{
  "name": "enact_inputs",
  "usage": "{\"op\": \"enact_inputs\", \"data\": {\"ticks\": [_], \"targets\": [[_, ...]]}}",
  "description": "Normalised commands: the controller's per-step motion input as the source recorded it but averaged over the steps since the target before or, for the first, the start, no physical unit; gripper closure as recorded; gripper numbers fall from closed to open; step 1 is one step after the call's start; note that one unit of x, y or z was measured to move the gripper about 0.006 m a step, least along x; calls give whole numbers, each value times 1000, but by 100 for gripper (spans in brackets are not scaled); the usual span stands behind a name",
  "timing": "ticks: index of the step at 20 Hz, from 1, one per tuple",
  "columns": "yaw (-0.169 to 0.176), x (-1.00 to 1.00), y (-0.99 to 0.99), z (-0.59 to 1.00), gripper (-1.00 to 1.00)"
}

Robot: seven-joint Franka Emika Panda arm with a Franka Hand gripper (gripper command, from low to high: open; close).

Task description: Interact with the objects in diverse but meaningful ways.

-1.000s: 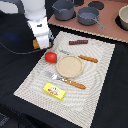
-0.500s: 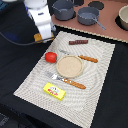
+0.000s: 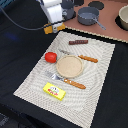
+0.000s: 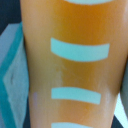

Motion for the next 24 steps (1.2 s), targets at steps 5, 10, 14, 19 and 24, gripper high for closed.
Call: {"op": "enact_inputs", "data": {"ticks": [5,10,14,19,24], "targets": [[0,1000,-58,721,100],[0,1000,-137,609,100],[-2,1000,-196,501,100],[-15,1000,-305,343,100],[-16,983,-371,235,100]]}}
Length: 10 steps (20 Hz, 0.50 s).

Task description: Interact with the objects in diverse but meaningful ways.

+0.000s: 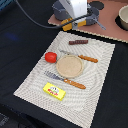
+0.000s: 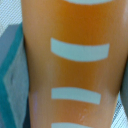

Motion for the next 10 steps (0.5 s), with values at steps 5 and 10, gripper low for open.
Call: {"op": "enact_inputs", "data": {"ticks": [5,10], "targets": [[-23,914,-464,45,100],[-24,830,-595,-4,100]]}}
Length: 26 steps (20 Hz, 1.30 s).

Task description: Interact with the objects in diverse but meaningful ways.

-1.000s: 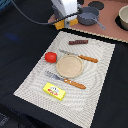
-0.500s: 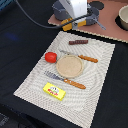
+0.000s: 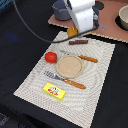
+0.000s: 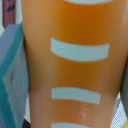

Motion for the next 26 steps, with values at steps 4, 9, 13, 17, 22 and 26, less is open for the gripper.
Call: {"op": "enact_inputs", "data": {"ticks": [4,9,13,17,22,26], "targets": [[-23,629,-681,-80,100],[-4,354,-248,-123,100],[0,300,6,-109,100],[0,191,-13,-177,100],[0,277,-85,-207,100],[0,285,-26,-191,100]]}}
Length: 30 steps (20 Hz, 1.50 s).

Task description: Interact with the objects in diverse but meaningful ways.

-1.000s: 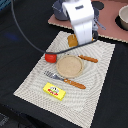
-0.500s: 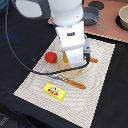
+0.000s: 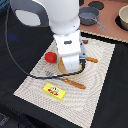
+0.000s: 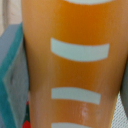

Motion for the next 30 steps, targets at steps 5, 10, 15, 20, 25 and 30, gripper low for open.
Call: {"op": "enact_inputs", "data": {"ticks": [5,10,15,20,25,30], "targets": [[1,408,198,-28,-100],[0,413,354,117,-100],[0,199,480,814,-100],[-7,153,602,1000,-100],[-3,14,687,562,-100],[5,-206,657,-82,-100]]}}
